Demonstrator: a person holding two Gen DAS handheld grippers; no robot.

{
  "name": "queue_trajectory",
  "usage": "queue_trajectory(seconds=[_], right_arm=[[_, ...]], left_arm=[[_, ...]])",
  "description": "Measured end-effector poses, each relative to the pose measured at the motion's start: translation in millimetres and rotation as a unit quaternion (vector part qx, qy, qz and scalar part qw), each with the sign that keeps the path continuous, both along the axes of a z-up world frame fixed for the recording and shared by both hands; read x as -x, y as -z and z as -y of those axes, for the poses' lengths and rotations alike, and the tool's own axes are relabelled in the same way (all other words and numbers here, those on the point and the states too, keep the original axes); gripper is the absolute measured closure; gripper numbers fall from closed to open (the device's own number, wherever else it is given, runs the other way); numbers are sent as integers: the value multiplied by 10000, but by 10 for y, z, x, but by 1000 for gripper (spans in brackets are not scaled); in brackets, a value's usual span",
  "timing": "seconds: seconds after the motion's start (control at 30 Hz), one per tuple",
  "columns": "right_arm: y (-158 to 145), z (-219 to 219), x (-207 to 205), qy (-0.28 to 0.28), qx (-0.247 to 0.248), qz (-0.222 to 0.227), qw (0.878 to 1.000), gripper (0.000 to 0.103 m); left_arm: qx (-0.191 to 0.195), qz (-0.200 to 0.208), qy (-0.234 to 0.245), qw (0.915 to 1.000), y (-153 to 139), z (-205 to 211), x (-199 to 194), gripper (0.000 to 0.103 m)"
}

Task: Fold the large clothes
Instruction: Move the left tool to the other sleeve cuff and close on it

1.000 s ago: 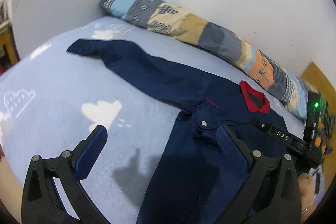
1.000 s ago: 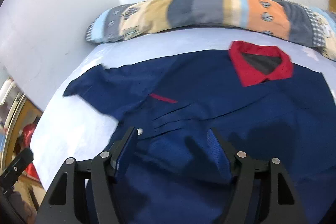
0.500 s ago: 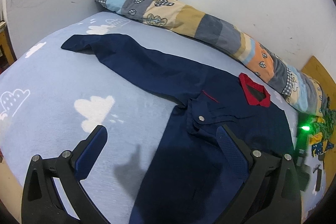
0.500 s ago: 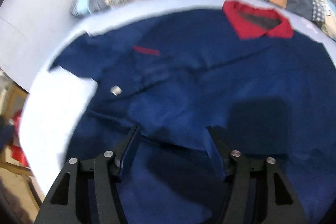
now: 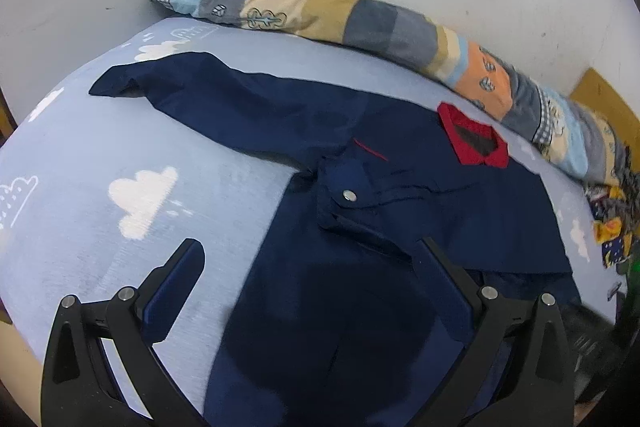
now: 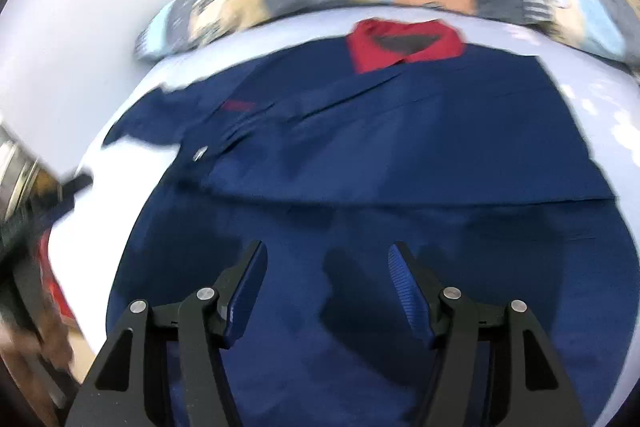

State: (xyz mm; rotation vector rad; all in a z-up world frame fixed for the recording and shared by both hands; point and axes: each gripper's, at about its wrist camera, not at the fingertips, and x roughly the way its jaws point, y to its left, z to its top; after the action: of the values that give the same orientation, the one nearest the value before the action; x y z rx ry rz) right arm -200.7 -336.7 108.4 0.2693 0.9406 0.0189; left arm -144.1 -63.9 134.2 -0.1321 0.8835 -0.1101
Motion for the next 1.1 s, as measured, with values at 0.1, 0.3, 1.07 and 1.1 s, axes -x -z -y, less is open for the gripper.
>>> queue_trajectory(seconds=[0.1, 0.3, 1.07, 1.1], right_arm=[[-114, 178, -31, 205, -378, 127, 9990, 34], [38, 442, -151, 592, -805, -179, 9948, 32], [-109, 695, -199, 652, -1217, -12, 9904, 31], [-106, 664, -199, 603, -1168, -23, 9913, 31]], left_arm=[[-67, -30, 27, 10000, 31, 151, -19, 0], [-61, -202, 208, 9996, 123, 432, -68, 0], [3026, -476, -2265, 9246, 520, -2503, -1258, 30], [3126, -509, -2318, 9198, 586, -2528, -1346, 30]])
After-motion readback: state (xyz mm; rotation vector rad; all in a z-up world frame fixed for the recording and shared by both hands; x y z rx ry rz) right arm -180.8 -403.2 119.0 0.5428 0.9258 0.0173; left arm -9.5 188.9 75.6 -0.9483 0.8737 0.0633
